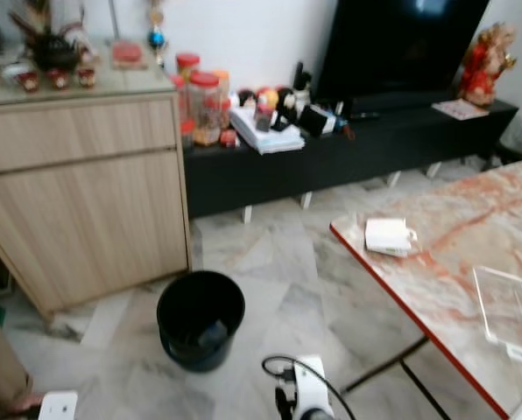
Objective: Picking trash to rubbish bin
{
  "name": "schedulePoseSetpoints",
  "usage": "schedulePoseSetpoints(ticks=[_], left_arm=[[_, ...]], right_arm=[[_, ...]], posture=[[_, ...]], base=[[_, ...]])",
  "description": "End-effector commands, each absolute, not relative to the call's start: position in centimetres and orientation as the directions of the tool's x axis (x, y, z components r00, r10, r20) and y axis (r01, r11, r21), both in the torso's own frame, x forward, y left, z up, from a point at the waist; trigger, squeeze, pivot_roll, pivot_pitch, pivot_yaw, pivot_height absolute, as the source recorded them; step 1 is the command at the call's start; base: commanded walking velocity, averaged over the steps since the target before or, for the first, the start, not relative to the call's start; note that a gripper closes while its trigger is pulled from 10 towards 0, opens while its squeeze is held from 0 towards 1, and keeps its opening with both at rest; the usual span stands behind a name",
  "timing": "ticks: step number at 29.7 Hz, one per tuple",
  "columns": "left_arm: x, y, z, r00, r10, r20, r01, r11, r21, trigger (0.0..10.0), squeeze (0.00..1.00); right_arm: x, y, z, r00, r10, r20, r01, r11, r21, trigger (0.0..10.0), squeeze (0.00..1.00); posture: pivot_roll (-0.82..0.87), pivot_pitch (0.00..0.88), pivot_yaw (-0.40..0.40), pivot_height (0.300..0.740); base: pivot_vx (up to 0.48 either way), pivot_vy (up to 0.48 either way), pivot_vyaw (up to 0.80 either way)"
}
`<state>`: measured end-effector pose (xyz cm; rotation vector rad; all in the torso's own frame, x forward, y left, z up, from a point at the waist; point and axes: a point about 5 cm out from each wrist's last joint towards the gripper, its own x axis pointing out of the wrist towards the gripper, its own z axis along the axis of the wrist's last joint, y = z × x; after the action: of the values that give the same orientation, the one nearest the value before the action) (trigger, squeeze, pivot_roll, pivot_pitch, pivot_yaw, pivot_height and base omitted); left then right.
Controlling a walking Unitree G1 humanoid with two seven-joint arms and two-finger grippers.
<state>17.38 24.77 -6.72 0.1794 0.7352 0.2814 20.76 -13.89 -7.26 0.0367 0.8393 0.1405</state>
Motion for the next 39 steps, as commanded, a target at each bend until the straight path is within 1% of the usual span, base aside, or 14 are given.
schedulePoseSetpoints(ticks=[1,11,14,16,25,26,27,29,30,31,33,35,36,39], left_arm=[[17.6,23.8,-6.9,0.715,0.282,-0.64,-0.165,0.957,0.237,10.0,0.0],[18.1,23.8,-6.6,0.732,0.276,-0.623,-0.159,0.958,0.238,10.0,0.0],[18.2,23.8,-6.6,0.734,0.277,-0.62,-0.16,0.958,0.238,10.0,0.0],[18.2,23.8,-6.5,0.735,0.276,-0.62,-0.159,0.958,0.238,10.0,0.0],[18.9,23.6,-6.1,0.761,0.265,-0.592,-0.155,0.961,0.231,10.0,0.0],[19.5,23.5,-5.7,0.788,0.253,-0.561,-0.138,0.961,0.24,10.0,0.0],[19.5,23.5,-5.7,0.788,0.253,-0.561,-0.138,0.961,0.24,10.0,0.0],[21.1,23.1,-4.4,0.85,0.222,-0.478,-0.101,0.959,0.266,10.0,0.0],[21.1,23.1,-4.4,0.85,0.222,-0.478,-0.101,0.959,0.266,10.0,0.0],[22.2,22.9,-3.4,0.884,0.207,-0.419,-0.101,0.96,0.262,10.0,0.0],[22.2,22.9,-3.4,0.884,0.207,-0.419,-0.101,0.96,0.262,10.0,0.0],[25.4,22.0,-0.6,0.951,0.125,-0.284,-0.063,0.974,0.217,10.0,0.0],[25.4,22.0,-0.6,0.951,0.125,-0.284,-0.063,0.974,0.217,10.0,0.0],[27.1,20.7,0.6,0.968,0.023,-0.251,0.018,0.987,0.16,10.0,0.0]], right_arm=[[20.4,-15.1,-7.5,0.654,0.103,-0.749,-0.075,0.995,0.071,10.0,0.0],[20.4,-14.1,-7.4,0.652,0.164,-0.74,-0.125,0.986,0.108,10.0,0.0],[20.5,-14.0,-7.4,0.649,0.167,-0.742,-0.15,0.985,0.091,10.0,0.0],[20.5,-14.0,-7.4,0.649,0.168,-0.742,-0.152,0.984,0.09,10.0,0.0],[20.3,-14.2,-7.5,0.645,0.165,-0.746,-0.121,0.986,0.114,10.0,0.0],[20.3,-14.2,-7.5,0.642,0.175,-0.747,-0.132,0.984,0.118,10.0,0.0],[20.3,-14.2,-7.5,0.642,0.175,-0.747,-0.132,0.984,0.118,10.0,0.0],[20.5,-13.9,-7.3,0.633,0.218,-0.743,-0.199,0.973,0.117,10.0,0.0],[20.5,-13.9,-7.3,0.633,0.218,-0.743,-0.199,0.973,0.117,10.0,0.0],[20.9,-13.7,-7.1,0.638,0.242,-0.731,-0.226,0.966,0.123,10.0,0.0],[20.9,-13.7,-7.1,0.638,0.242,-0.731,-0.226,0.966,0.123,10.0,0.0],[22.1,-12.9,-6.2,0.642,0.325,-0.695,-0.307,0.939,0.155,10.0,0.0],[22.1,-12.9,-6.2,0.642,0.325,-0.695,-0.307,0.939,0.155,10.0,0.0],[23.0,-12.4,-5.6,0.642,0.37,-0.671,-0.362,0.918,0.16,10.0,0.0]], posture=[[0.08,0.051,-0.074,0.74],[0.08,0.052,-0.074,0.74],[0.08,0.051,-0.074,0.74],[0.08,0.051,-0.074,0.74],[0.08,0.052,-0.076,0.74],[0.08,0.053,-0.077,0.74],[0.08,0.053,-0.077,0.74],[0.08,0.055,-0.078,0.74],[0.08,0.055,-0.078,0.74],[0.08,0.057,-0.081,0.74],[0.08,0.057,-0.081,0.74],[0.08,0.058,-0.087,0.74],[0.08,0.058,-0.087,0.74],[0.08,0.055,-0.089,0.74]], base=[[0.48,0.0,0.0],[0.48,0.0,0.0],[0.48,0.0,0.8],[0.48,0.0,0.8],[0.341,0.0,0.0],[0.0,0.0,0.0],[0.0,0.0,0.0],[0.0,0.0,0.0],[0.0,0.0,0.0],[0.0,0.0,0.0],[0.0,0.0,0.0],[0.0,0.0,0.0],[0.0,0.0,0.0],[0.0,0.0,0.0]])
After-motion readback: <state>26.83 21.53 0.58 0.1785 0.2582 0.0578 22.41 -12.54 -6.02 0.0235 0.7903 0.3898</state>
